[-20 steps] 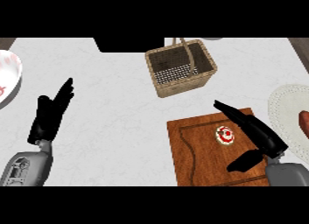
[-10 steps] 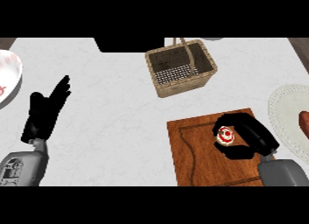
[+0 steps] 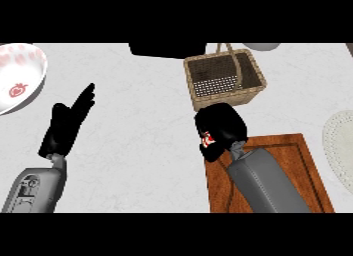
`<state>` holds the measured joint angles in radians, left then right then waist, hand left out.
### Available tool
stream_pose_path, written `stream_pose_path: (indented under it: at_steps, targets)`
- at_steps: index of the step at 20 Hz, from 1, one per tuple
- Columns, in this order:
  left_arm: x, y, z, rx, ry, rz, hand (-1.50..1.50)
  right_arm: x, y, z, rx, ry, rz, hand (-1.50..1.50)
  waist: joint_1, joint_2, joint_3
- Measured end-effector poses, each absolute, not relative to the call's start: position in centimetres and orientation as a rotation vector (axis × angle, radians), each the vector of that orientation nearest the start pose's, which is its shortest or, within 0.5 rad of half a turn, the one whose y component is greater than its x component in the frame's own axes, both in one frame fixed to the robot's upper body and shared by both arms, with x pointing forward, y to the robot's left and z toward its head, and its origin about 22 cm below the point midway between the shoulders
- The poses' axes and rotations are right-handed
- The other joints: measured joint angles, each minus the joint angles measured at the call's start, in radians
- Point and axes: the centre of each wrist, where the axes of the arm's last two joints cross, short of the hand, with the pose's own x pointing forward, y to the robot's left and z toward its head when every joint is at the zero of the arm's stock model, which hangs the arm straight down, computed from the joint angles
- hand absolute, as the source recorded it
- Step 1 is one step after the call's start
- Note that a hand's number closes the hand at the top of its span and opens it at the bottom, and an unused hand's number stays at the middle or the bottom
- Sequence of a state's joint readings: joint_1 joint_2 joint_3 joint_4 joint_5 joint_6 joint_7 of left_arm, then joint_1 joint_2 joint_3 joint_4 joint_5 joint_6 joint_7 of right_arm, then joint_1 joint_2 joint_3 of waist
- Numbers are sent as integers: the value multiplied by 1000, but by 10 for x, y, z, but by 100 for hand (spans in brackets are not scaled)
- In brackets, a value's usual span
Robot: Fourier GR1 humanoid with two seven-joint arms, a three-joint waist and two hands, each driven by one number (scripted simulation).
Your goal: Pick the cupcake from the cutting board and place it in the basket
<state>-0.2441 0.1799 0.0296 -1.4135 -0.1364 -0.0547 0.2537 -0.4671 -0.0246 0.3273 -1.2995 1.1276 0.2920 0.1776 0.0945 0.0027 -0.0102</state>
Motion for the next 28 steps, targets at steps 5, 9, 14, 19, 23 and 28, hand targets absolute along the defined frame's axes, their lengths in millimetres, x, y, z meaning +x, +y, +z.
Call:
stream_pose_path:
  at_steps: [5,9,14,19,23,28]
  targets:
    - [308,245,39,186,-1391,-316,0,331,-52,93,-897,-1258,1495,150,41,6,4]
    - [311,234,36,168,-1393,-333,0,334,-29,125,-893,-1292,1359,150,58,10,7]
    - [315,227,35,161,-1389,-342,0,330,-6,179,-820,-1430,1119,150,69,9,8]
    - [318,228,35,160,-1385,-341,0,320,17,242,-739,-1589,858,150,65,6,6]
    - [321,233,37,175,-1382,-332,0,308,41,295,-723,-1692,763,150,47,2,5]
    - [323,239,36,190,-1375,-313,0,298,66,357,-714,-1765,702,150,20,2,4]
